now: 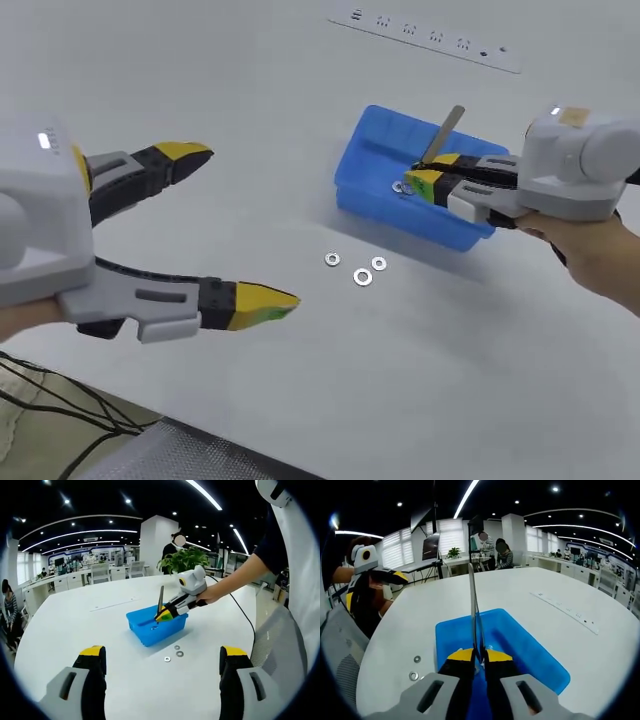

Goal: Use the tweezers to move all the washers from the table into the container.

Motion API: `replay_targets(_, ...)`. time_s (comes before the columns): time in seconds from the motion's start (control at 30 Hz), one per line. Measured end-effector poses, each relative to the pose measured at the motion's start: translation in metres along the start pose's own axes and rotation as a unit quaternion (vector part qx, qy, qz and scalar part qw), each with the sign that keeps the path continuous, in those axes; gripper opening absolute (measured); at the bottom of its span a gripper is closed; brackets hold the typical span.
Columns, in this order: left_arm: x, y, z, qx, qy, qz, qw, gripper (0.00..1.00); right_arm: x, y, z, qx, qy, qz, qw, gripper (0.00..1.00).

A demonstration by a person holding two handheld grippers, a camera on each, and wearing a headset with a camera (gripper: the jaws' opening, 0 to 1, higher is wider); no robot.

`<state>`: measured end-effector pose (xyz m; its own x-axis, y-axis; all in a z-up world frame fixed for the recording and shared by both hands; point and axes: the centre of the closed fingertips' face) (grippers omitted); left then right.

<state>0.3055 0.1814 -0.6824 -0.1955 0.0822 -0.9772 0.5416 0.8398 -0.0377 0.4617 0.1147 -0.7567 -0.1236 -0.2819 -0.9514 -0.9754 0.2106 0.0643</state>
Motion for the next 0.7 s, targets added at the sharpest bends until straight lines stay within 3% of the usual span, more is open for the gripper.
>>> replay_targets(0.4,0.001,0.0,0.006,0.009,0.0,0.001,1.0,0.99,-0.004,0.002,-0.004,0.003,0.013,-0.024,0.9996,0.08)
replay_targets(0.7,-0.011,0.006,0.024,0.026,-0.008,0.012,0.9996,0.98,-0.007,0.0,-0.011,0.007,0.015,-0.031,0.9994,0.07)
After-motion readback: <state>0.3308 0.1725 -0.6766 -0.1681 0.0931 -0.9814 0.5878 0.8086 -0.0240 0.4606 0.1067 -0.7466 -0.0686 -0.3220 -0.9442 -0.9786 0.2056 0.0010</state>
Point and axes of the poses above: the centre of the closed fingertips' face, and the gripper's own axes: z roughly forward along the fingers, y roughly to its left, x roughly out of its underside, and after that the axes turned 9 degrees about -y, right-handed
